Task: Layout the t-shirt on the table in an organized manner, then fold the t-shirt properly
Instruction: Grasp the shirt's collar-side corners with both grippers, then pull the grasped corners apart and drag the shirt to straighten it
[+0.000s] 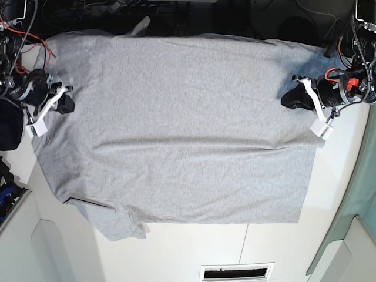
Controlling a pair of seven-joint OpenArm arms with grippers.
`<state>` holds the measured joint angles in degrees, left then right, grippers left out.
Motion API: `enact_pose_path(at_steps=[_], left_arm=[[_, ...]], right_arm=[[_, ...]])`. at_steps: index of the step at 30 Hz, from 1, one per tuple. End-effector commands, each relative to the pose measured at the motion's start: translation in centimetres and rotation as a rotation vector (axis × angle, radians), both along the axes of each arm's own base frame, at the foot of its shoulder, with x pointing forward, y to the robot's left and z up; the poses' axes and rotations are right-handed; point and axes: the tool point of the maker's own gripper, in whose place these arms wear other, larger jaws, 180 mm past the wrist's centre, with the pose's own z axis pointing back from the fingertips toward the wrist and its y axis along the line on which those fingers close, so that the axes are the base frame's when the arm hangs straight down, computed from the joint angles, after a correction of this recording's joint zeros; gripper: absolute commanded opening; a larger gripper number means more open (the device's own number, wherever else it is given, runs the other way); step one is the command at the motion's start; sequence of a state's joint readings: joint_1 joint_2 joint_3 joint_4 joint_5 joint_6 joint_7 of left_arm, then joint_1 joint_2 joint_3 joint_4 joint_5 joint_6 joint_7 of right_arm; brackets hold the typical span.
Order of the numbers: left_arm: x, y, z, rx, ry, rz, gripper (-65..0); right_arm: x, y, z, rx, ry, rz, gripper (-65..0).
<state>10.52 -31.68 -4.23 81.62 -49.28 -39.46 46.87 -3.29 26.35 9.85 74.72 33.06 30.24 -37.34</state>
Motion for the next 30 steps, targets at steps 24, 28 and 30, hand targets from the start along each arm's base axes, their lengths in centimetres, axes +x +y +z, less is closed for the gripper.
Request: enact_pose_path(at_steps=[24, 28, 30], left_arm=[[10.2, 0.7, -2.9, 0.015, -0.082, 0.196, -65.0], [11.9, 1.0, -2.2, 0.014, -0.082, 0.205, -65.0], [12.1, 1.1, -1.8, 0.012, -0.067, 0.199, -65.0]], right_arm=[[15.5, -1.2, 2.4, 0.013, -0.238, -0.172, -65.0], [17.5, -1.0, 4.0, 0.019, -0.268, -0.172, -65.0], [18.0, -1.0, 4.6, 0.021, -0.282, -0.172, -65.0]])
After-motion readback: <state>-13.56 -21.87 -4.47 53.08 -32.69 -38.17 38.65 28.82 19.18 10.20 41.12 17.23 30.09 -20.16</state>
